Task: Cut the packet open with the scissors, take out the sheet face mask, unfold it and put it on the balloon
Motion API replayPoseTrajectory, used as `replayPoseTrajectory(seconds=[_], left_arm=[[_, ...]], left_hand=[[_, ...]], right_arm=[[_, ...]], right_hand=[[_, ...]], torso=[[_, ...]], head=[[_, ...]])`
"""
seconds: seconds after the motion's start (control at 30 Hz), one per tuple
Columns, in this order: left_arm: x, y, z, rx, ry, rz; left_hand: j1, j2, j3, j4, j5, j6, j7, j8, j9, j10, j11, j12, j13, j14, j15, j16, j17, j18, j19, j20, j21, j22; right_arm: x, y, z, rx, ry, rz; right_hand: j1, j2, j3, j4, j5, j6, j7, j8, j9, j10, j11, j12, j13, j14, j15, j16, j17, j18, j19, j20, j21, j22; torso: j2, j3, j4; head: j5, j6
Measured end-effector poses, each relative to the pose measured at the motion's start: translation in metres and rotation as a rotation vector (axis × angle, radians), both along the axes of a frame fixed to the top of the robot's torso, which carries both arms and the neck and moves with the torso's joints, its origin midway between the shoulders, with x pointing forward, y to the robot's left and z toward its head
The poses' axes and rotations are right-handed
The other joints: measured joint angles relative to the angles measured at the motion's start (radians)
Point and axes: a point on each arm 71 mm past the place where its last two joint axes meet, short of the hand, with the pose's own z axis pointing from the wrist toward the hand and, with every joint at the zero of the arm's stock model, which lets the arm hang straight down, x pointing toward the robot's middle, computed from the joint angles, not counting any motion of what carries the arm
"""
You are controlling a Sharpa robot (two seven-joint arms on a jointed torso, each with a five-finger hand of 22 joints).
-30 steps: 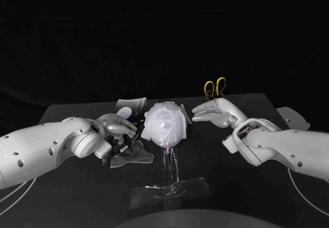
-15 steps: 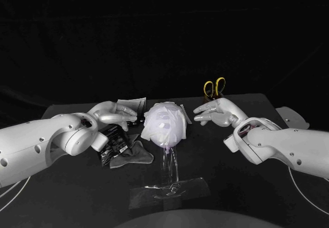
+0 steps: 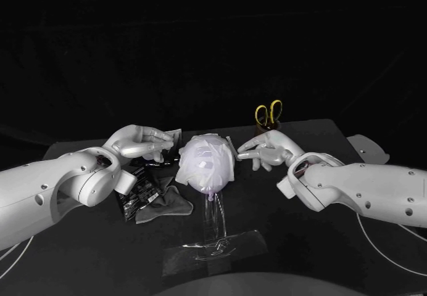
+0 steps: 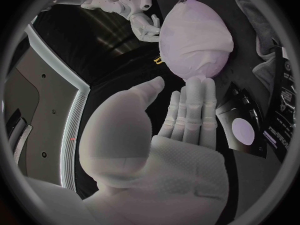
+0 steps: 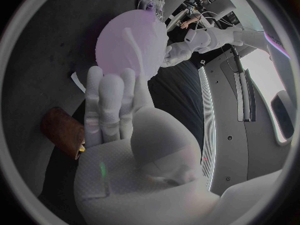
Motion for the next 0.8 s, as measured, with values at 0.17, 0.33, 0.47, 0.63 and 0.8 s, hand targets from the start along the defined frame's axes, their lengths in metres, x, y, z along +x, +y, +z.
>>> replayPoseTrajectory(seconds=[0.17, 0.33, 0.47, 0.63, 0.8], left_arm=[[0.003, -0.006, 0.002, 0.009, -0.054, 0.008], [0.006, -0.012, 0.006, 0.022, -0.141, 0.013], [0.007, -0.02, 0.01, 0.038, -0.22, -0.003], [0.007, -0.033, 0.013, 0.071, -0.293, -0.044], [0.008, -0.049, 0.014, 0.113, -0.345, -0.091]], left_hand=[[0.023, 0.023, -0.181, 0.052, -0.002, -0.039, -0.004, 0.014, -0.015, -0.109, 0.038, -0.043, -0.044, -0.222, 0.055, -0.12, -0.058, -0.012, -0.124, 0.041, -0.152, -0.083], [0.185, 0.08, -0.484, 0.164, -0.005, -0.084, -0.023, 0.027, -0.052, -0.15, 0.083, -0.112, -0.127, -0.478, 0.126, -0.313, -0.184, -0.058, -0.31, 0.112, -0.429, -0.247], [0.27, 0.064, -0.563, 0.261, -0.005, -0.083, -0.035, -0.006, -0.089, -0.137, 0.08, -0.185, -0.184, -0.544, 0.151, -0.452, -0.274, -0.091, -0.381, 0.121, -0.551, -0.334], [0.267, 0.003, -0.665, 0.278, 0.001, -0.167, -0.049, -0.091, -0.143, -0.18, 0.046, -0.285, -0.193, -0.741, 0.163, -0.706, -0.387, -0.098, -0.569, 0.126, -0.697, -0.474], [0.227, -0.046, -0.744, 0.28, 0.006, -0.259, -0.074, -0.161, -0.18, -0.29, 0.026, -0.385, -0.202, -0.803, 0.152, -0.79, -0.42, -0.097, -0.646, 0.129, -0.748, -0.532]], right_arm=[[-0.001, 0.005, -0.005, -0.008, 0.033, -0.014], [-0.002, 0.006, -0.008, -0.028, 0.043, -0.03], [-0.002, 0.007, -0.008, -0.048, 0.036, -0.038], [-0.003, 0.007, -0.008, -0.071, 0.022, -0.04], [-0.004, 0.008, -0.007, -0.088, 0.01, -0.041]], right_hand=[[-0.027, 0.008, 0.002, -0.01, -0.002, 0.002, -0.002, 0.031, 0.007, -0.002, -0.002, 0.37, 0.374, 0.017, 0.006, 0.219, 0.283, -0.001, -0.014, -0.009, 0.1, 0.093], [-0.049, -0.004, 0.002, -0.01, -0.018, -0.002, -0.005, 0.038, 0.008, -0.003, -0.001, 0.389, 0.374, 0.021, 0.003, 0.245, 0.324, -0.001, -0.027, -0.004, 0.13, 0.125], [-0.063, -0.01, 0.002, -0.01, -0.022, -0.002, -0.005, 0.041, 0.008, -0.008, 0.004, 0.401, 0.373, 0.021, 0.003, 0.251, 0.33, -0.001, -0.036, -0.003, 0.137, 0.136], [-0.079, -0.016, 0.002, -0.01, -0.022, -0.008, -0.003, 0.045, 0.009, -0.008, 0.004, 0.409, 0.373, 0.021, 0.003, 0.259, 0.345, -0.007, -0.043, -0.002, 0.146, 0.147], [-0.088, -0.025, 0.002, -0.01, -0.022, -0.01, -0.004, 0.045, 0.01, -0.009, 0.006, 0.413, 0.373, 0.026, 0.004, 0.264, 0.35, -0.007, -0.043, -0.002, 0.151, 0.153]], torso=[[0.0, 0.0003, 0.0006], [0.001, 0.0002, 0.0006], [0.001, 0.0, 0.0006], [0.0, -0.0005, 0.0007], [-0.001, -0.0005, 0.0011]], head=[[-0.018, -0.005], [-0.027, -0.009], [-0.033, -0.011], [-0.037, -0.014], [-0.037, -0.014]])
